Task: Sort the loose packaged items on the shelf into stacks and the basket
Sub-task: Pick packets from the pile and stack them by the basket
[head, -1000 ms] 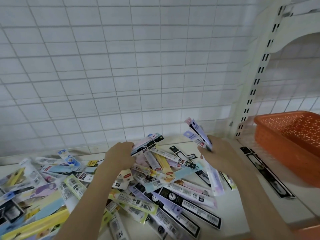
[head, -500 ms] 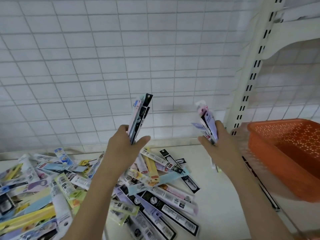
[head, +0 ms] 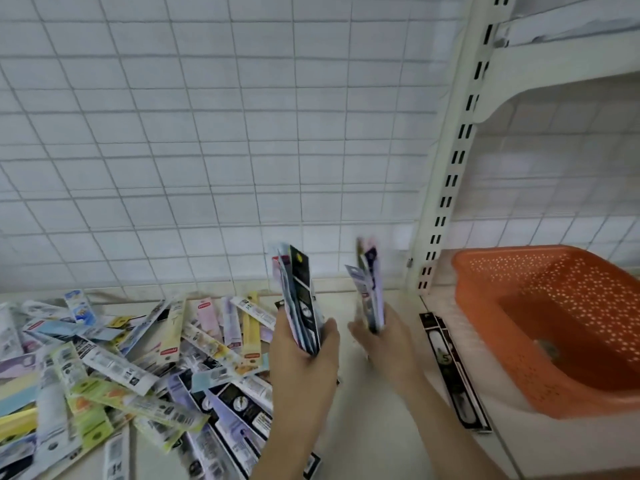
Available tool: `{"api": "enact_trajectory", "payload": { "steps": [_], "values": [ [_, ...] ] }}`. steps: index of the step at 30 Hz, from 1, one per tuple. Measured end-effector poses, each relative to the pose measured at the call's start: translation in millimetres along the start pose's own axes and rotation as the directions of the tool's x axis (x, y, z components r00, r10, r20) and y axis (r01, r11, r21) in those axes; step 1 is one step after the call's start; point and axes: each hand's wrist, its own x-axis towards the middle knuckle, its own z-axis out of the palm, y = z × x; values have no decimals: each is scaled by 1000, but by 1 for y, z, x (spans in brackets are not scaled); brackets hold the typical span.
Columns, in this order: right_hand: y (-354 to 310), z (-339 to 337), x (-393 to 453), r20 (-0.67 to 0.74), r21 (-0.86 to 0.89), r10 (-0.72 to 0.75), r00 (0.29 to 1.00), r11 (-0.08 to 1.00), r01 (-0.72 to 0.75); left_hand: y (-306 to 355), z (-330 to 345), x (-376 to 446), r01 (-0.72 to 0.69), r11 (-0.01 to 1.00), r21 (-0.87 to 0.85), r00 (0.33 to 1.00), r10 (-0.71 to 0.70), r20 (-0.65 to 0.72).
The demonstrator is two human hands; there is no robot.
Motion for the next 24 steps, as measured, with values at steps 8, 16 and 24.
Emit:
{"api": "enact_trajectory", "payload": {
  "steps": [8,16,24],
  "values": [
    [4,-11,4,-123,-288,-91,988,956,52,-35,30,-37,31,987,157,999,-35,26],
    [1,-77,3,-29,-348,83,996,933,-88,-41,33,-26,78,899,432,997,-80,-14],
    [14,-111,-16,347,-367,327,879,910,-194,-39,46,-11,164,794,586,951,-286,121]
  ]
}}
